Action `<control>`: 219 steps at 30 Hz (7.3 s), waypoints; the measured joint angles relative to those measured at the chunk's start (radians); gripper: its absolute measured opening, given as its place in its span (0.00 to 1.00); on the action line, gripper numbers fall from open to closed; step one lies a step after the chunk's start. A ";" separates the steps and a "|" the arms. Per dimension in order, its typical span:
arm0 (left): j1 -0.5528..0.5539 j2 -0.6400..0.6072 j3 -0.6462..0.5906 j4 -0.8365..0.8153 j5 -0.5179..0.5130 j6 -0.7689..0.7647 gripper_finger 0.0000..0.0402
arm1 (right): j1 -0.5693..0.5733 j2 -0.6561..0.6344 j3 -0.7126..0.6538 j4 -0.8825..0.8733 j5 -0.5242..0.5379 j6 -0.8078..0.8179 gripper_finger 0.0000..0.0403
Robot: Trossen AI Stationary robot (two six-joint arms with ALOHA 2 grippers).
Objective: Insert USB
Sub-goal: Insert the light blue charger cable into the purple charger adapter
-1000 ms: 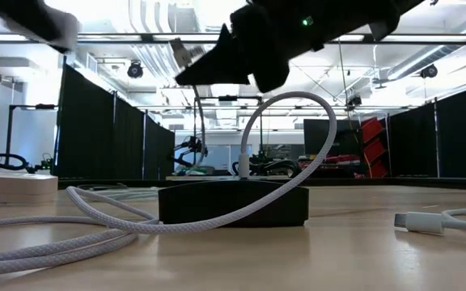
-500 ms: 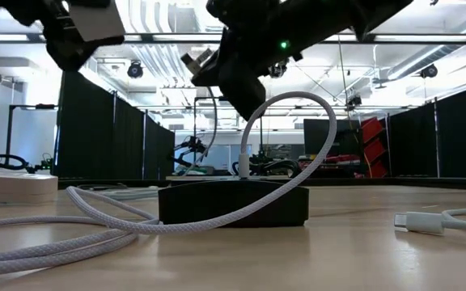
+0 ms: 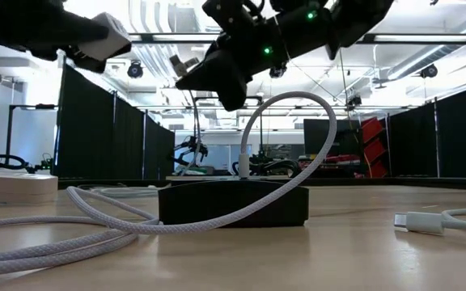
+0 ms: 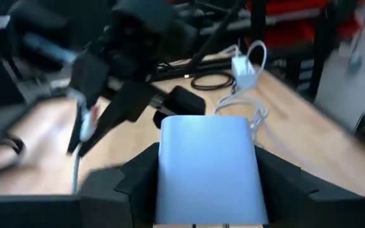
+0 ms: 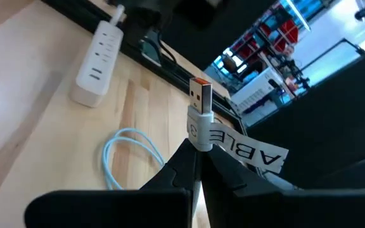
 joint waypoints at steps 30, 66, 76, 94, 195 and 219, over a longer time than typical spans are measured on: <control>0.311 0.181 0.060 -0.272 0.055 -0.394 0.48 | -0.038 0.005 0.174 -0.715 -0.036 0.548 0.00; 0.346 0.455 0.261 -0.025 0.126 -0.431 0.48 | -0.038 0.005 0.236 -0.793 -0.207 0.430 0.00; 0.353 0.452 0.262 -0.130 0.073 -0.447 0.48 | -0.038 -0.005 0.235 -0.793 -0.207 0.409 0.00; 0.355 0.451 0.262 -0.192 0.074 -0.447 0.48 | -0.038 -0.014 0.267 -0.836 -0.153 0.347 0.00; 0.276 0.138 0.257 -0.175 0.033 -0.184 0.48 | -0.055 -0.028 0.214 -0.735 -0.144 0.541 0.00; 0.277 0.165 0.255 -0.206 -0.045 -0.242 0.48 | -0.014 -0.064 0.217 -0.631 -0.136 0.647 0.00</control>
